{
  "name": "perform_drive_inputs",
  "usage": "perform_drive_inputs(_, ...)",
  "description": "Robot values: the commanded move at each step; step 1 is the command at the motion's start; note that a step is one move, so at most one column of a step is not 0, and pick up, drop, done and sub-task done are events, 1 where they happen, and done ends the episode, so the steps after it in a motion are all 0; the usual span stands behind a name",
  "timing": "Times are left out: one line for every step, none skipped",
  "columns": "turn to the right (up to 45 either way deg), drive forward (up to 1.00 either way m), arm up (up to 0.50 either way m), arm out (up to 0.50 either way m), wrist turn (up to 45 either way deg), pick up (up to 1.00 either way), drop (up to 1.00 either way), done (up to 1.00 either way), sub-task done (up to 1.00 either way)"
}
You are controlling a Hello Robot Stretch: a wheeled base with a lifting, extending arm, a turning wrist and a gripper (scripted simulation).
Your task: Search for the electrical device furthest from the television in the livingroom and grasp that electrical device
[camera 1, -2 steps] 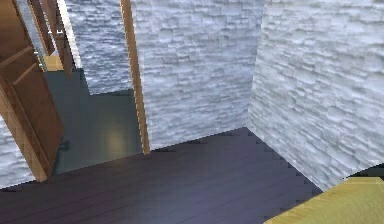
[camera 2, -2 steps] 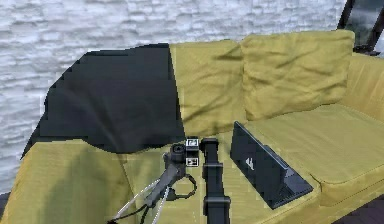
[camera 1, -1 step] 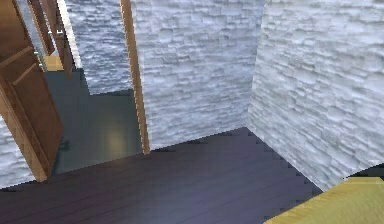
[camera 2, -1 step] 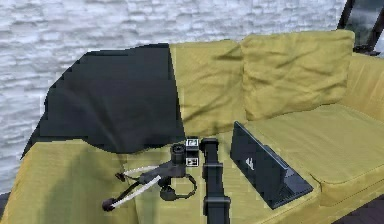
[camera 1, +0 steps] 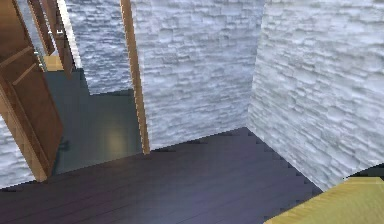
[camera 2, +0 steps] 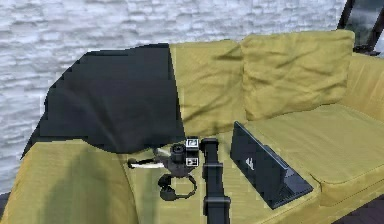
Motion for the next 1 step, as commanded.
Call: perform_drive_inputs(0.0, 0.0, 0.0, 0.0, 27.0, 0.0, 0.0, 0.0, 0.0)
